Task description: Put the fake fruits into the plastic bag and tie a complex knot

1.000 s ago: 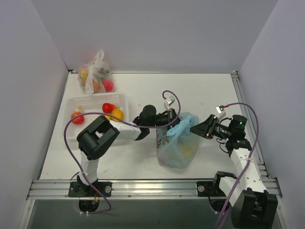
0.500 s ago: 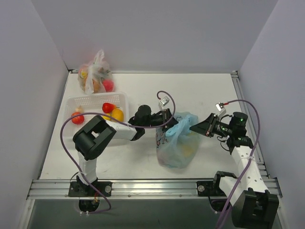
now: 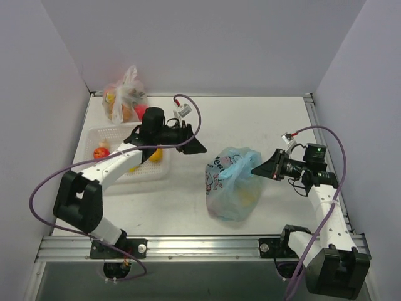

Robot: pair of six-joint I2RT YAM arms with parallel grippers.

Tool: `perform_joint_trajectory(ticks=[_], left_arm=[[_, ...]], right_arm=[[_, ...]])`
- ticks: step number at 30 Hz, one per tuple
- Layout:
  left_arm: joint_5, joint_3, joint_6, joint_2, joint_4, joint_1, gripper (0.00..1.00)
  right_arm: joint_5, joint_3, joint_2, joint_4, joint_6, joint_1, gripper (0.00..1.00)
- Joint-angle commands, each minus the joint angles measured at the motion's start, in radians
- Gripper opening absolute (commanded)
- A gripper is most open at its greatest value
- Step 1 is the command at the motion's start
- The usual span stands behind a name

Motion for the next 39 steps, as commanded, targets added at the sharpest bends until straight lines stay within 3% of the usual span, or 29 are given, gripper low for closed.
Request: perform_joint_trajectory(ticks=[1,3,6,9,10,14,21,29,39], left_arm=[[0.017,0.127,0.732,-0.138,-0.592,-0.006,0.59],[-0.021,0.121,0.865,-0.224,-0.709,-0.016,0.64],[-0.122,0.101,0.986,-0.325,-0.717,-0.058,0.68],[-0.268,0.087,1.097,-0.377,-0.715,-0.185,0.68],[-0.355,0.086,1.14,-0.384,-0.714,-0.264,0.68],[-0.498,0.115,1.181,-0.379,-0.703,-0.404,0.7],[-0.684,0.147,1.29,-0.316,-0.648,-0.581,0.71],[-0.767,0.219,1.298,-0.218,-0.596,-0.642,0.72],[-0.77,0.297,1.289,-0.138,-0.591,-0.667,0.68]], right_arm=[[-0.005,0.055,0.002,-0.066,-0.081,0.008,0.0],[-0.003,0.063,0.006,-0.078,-0.087,0.012,0.0],[0.006,0.068,0.004,-0.089,-0.095,0.023,0.0],[0.038,0.068,-0.005,-0.097,-0.101,0.042,0.0],[0.053,0.066,-0.011,-0.098,-0.099,0.046,0.0],[0.122,0.068,-0.036,-0.104,-0.099,0.078,0.0],[0.237,0.083,-0.054,-0.126,-0.129,0.117,0.0],[0.306,0.105,-0.076,-0.155,-0.165,0.131,0.0],[0.319,0.109,-0.083,-0.167,-0.175,0.143,0.0]])
